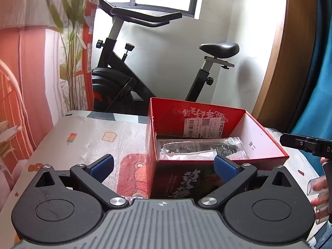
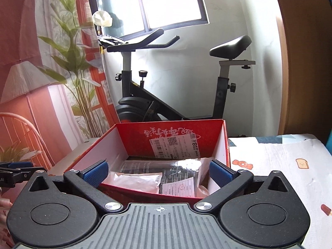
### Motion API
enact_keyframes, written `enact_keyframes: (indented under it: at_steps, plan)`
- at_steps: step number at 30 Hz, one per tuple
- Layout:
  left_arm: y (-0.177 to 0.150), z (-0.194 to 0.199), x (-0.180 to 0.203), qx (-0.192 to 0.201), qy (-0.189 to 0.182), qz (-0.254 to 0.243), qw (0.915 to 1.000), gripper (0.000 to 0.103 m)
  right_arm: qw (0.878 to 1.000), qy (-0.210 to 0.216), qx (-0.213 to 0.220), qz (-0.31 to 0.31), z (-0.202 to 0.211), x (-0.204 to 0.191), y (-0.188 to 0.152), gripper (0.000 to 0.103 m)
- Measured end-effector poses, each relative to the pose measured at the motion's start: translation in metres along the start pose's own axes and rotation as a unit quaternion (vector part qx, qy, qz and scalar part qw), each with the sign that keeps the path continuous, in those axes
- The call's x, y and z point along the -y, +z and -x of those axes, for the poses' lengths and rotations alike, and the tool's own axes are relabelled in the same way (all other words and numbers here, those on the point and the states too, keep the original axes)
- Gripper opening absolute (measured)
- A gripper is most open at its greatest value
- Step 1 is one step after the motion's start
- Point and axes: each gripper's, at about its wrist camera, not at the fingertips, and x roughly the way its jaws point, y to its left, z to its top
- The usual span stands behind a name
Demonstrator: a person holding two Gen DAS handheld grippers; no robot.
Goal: Organize soft objects
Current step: 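Move the left tool back toward the gloves and grey cloth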
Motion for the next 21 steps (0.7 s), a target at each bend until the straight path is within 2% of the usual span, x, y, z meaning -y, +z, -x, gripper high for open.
enact_keyframes:
  at_steps: [4, 9, 12, 15, 21]
  plan:
    - [-0.018, 0.010, -0.005, -0.015, -0.007, 0.032, 0.9993, 0.103, 1.000, -0.012, -0.014, -0.017, 0.009, -0.002, -0.023, 0.103]
    - [-0.040, 0.020, -0.003, -0.043, 0.001, 0.040, 0.9983, 0.103, 0.998, 0.007, -0.057, -0.028, 0.012, -0.012, -0.059, 0.103]
    - [-0.055, 0.023, 0.001, -0.065, 0.012, 0.032, 0.9973, 0.103, 0.997, -0.003, -0.081, 0.000, 0.015, -0.030, -0.078, 0.103]
    - [-0.072, 0.025, -0.001, -0.082, 0.000, 0.042, 0.9957, 0.103, 0.994, 0.011, -0.107, 0.017, 0.015, -0.045, -0.092, 0.103]
    - [-0.093, 0.021, -0.004, -0.107, -0.011, 0.043, 0.9933, 0.103, 0.990, 0.028, -0.126, 0.065, 0.015, -0.073, -0.114, 0.103]
